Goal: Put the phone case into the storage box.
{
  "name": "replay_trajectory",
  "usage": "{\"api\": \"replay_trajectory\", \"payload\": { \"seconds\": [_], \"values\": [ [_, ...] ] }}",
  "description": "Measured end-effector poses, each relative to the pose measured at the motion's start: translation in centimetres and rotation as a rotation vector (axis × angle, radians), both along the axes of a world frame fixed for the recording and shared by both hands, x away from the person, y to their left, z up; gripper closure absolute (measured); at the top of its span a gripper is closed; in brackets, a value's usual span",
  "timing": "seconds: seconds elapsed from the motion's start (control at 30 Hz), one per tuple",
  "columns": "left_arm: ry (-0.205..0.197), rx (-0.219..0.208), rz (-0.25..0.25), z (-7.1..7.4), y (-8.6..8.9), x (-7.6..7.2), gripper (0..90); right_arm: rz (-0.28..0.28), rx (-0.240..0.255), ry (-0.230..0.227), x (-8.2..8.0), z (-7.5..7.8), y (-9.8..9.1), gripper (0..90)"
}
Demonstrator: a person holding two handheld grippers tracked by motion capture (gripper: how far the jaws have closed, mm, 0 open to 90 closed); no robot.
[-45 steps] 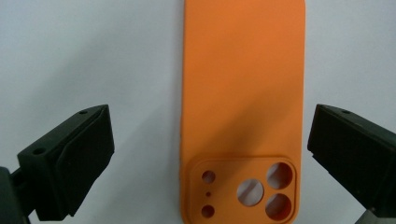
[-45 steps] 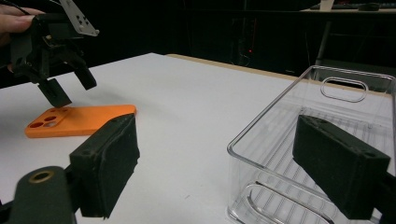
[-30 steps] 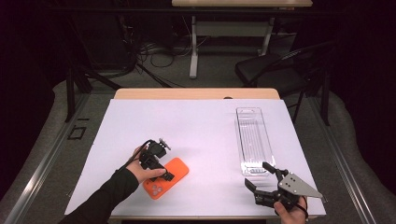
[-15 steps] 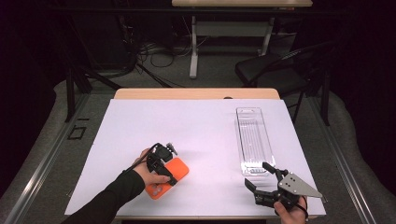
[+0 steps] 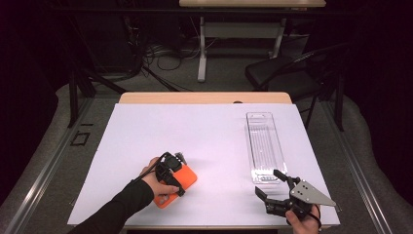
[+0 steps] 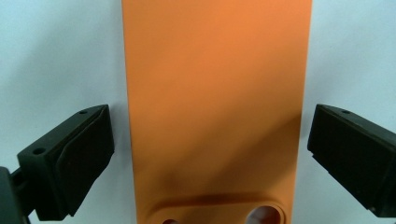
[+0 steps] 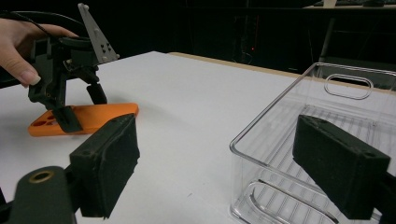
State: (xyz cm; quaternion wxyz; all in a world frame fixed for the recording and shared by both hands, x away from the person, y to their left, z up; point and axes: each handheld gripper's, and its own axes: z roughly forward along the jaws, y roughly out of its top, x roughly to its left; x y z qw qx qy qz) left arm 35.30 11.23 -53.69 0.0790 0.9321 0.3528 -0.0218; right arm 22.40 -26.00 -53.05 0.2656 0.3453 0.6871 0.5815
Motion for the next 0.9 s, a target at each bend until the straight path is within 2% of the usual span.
{"api": "replay_trajectory", "payload": {
  "seconds": [0.5, 0.6, 0.67, 0.9],
  "values": [
    [-0.023, 0.035, -0.004, -0.14, -0.38, -0.22, 3.3, 0.004, 0.003, 0.005, 0.01, -0.03, 0.01, 13.9],
    [-0.031, 0.054, -0.001, -0.22, -0.65, -0.31, 3.4, 0.005, 0.002, 0.007, 0.03, -0.04, 0.02, 13.9],
    [-0.019, 0.063, -0.004, -0.19, -0.75, -0.22, 3.4, 0.005, 0.002, 0.007, 0.03, -0.04, 0.02, 13.9],
    [-0.017, 0.078, 0.008, -0.11, -0.90, -0.10, 4.8, 0.006, 0.006, 0.006, 0.07, -0.07, 0.01, 13.9]
  ]
}}
